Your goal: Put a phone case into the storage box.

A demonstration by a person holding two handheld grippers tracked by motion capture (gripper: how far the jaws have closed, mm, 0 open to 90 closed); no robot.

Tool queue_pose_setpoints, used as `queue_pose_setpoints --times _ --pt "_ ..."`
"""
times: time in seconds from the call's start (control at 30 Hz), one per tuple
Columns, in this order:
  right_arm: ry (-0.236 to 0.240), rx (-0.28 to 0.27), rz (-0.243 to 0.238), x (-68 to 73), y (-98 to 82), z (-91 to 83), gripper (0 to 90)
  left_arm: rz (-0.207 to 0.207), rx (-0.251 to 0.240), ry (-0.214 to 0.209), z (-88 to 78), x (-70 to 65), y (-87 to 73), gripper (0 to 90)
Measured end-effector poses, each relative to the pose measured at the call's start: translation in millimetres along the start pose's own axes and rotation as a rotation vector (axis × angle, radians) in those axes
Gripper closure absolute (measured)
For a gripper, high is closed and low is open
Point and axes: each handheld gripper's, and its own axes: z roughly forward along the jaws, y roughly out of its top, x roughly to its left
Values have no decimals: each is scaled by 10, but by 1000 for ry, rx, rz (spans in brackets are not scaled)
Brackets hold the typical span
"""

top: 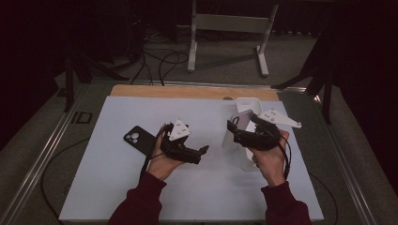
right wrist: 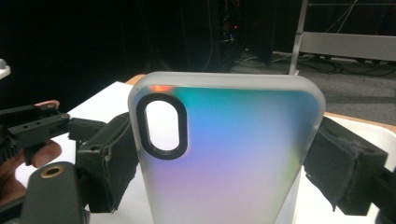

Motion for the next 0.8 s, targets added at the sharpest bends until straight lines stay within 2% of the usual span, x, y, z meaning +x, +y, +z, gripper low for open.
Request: queue_pose_setpoints --times 0.33,0.5,0.57,0.8 --pt "-7 -10 -12 -49 26 8 166 -18 -16 32 -192 146 -111 7" --pt "-13 -14 -13 -61 36 23 166 -15 -24 47 -266 195 -169 7" --pt "-13 -13 -15 -69 39 31 166 -1 -18 62 -289 210 -193 5" --pt "-21 -15 -15 -103 57 44 166 -6 -21 80 -371 280 -271 1"
